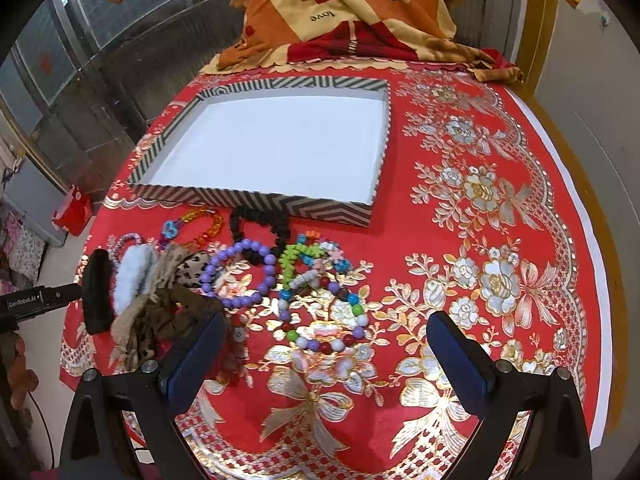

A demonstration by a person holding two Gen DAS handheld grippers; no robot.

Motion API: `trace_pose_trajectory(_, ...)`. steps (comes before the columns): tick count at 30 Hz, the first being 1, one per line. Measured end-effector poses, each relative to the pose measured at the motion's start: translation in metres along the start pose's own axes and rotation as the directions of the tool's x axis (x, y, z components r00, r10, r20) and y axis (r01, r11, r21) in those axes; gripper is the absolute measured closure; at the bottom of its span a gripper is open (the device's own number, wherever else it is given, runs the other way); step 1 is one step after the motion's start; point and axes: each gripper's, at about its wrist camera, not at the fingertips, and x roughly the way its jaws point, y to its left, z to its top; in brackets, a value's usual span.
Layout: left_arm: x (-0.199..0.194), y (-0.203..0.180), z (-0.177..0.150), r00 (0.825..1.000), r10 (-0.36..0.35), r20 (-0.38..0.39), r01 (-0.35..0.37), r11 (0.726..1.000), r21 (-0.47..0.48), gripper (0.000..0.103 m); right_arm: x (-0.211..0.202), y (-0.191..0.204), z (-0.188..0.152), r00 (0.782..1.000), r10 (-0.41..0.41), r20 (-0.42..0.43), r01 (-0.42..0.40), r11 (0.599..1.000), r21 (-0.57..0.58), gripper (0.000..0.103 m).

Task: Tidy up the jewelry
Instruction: 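Grasp the black fabric hair band with the left tool and lift it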

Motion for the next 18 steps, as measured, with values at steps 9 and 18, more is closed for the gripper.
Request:
trace_pose_trajectory(9, 0.019, 0.004, 0.006, 0.999, 0.038, -0.012, -0.038, 0.999, -0.029, 0.049, 0.023, -0.015, 0.017, 1.0, 0.001, -0.006, -0.001, 1.0, -0.006, 0.03)
trace_pose_trajectory(18, 0.033, -0.007, 0.01, 0.997, 0.066, -0.035, -0.066, 0.998, -0.002, 0.049, 0.069, -0.014, 0.035, 0.996, 0.061, -0.072, -0.065, 0.996, -0.059, 0.059)
